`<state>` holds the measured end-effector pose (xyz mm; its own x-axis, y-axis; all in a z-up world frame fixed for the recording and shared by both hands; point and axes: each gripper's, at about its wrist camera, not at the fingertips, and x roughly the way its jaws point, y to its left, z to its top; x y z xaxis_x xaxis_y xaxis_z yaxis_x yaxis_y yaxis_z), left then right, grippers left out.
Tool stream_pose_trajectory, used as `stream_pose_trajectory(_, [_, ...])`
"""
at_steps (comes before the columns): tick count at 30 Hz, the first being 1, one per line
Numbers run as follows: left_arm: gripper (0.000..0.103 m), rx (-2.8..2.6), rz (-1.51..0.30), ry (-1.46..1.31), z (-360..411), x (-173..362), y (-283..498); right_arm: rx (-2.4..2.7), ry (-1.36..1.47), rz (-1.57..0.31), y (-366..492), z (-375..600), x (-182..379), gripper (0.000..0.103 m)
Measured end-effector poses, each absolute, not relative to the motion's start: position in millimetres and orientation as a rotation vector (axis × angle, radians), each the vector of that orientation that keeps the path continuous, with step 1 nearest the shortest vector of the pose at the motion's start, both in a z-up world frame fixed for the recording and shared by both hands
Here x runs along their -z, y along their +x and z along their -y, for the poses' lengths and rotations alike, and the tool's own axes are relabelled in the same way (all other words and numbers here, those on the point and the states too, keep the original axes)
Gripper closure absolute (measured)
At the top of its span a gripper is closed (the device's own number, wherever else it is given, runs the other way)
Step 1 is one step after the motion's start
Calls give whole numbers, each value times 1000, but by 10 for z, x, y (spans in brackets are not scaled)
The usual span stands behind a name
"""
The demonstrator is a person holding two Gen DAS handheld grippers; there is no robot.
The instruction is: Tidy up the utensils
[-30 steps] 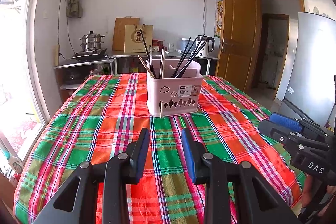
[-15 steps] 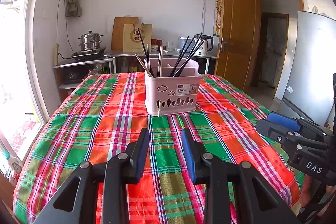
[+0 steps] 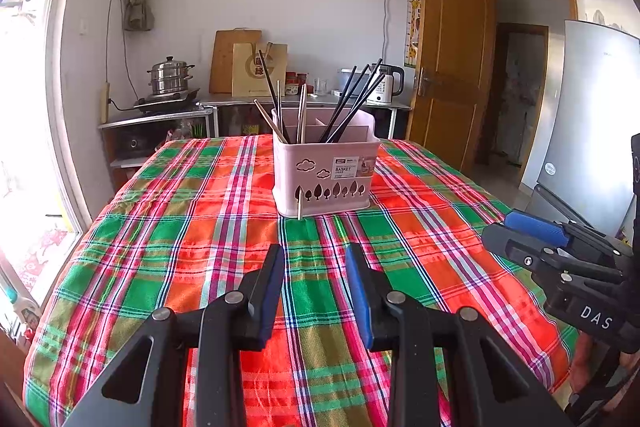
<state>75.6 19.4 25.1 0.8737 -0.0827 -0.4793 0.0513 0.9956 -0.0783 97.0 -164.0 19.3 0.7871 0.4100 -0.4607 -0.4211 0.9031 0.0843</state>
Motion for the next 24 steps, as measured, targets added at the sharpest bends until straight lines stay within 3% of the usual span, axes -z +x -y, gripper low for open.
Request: stream_pose_trajectory(24, [72,87,-520,-72,-169,-206,735,-448,-25,-491,967,1640,-199,57])
